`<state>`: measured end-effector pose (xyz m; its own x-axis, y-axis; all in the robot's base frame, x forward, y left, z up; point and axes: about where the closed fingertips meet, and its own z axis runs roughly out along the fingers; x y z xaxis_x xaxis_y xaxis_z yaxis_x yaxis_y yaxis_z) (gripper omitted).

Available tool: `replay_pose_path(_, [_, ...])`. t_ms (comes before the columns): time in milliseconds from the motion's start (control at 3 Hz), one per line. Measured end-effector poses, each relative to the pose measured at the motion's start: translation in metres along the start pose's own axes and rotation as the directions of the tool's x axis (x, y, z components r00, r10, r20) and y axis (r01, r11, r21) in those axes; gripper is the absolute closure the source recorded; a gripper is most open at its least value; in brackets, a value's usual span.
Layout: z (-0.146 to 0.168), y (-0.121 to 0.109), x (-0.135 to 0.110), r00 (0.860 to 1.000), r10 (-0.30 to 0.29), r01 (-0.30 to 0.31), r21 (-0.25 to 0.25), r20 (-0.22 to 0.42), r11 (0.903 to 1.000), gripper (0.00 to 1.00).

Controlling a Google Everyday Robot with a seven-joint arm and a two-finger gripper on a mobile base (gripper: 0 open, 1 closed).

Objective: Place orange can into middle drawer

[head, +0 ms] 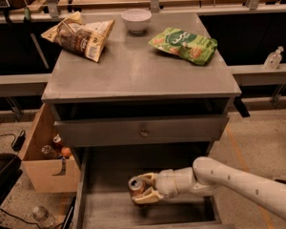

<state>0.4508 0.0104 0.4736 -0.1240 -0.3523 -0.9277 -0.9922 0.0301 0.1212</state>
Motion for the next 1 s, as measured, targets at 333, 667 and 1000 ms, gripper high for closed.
replay_pose_path(333, [0.027,-0.001,0.002,0.999,0.001,0.002,-0.072,0.034,0.9974,1.0])
replay_pose_path(667, [0.044,-0.002,0.003,0.998,0.007,0.0,-0.115,0.063,0.9933,1.0])
replay_pose_path(1000, [0.052,-0.002,0.005,0.997,0.008,0.003,-0.14,0.074,0.9902,1.0])
